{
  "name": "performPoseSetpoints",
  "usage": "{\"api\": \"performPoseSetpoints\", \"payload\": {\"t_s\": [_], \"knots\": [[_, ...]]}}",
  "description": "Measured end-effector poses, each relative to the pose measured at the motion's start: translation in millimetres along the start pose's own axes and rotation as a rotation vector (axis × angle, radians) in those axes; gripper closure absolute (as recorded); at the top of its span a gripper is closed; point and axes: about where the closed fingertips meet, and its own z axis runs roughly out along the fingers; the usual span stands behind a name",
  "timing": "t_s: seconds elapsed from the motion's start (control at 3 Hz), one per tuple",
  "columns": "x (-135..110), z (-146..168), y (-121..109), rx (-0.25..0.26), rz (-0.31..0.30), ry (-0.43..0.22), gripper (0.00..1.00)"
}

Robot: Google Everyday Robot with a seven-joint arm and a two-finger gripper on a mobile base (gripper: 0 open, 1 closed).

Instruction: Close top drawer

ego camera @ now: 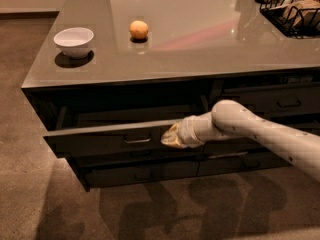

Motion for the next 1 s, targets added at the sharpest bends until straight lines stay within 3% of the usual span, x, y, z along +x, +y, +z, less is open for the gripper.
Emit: {"api": "performPoseSetpoints", "payload": {"t_s": [0.33,0.67,1.0], "knots": [[2.1,11.1,-24.3,0.020,0.018,0.019,1.00],[8.9,24.7,-66.5,0.048,0.002,0.058,1.00],[11.2,29.8,-86.4,0.061,-0.010,0.075,1.00]]}}
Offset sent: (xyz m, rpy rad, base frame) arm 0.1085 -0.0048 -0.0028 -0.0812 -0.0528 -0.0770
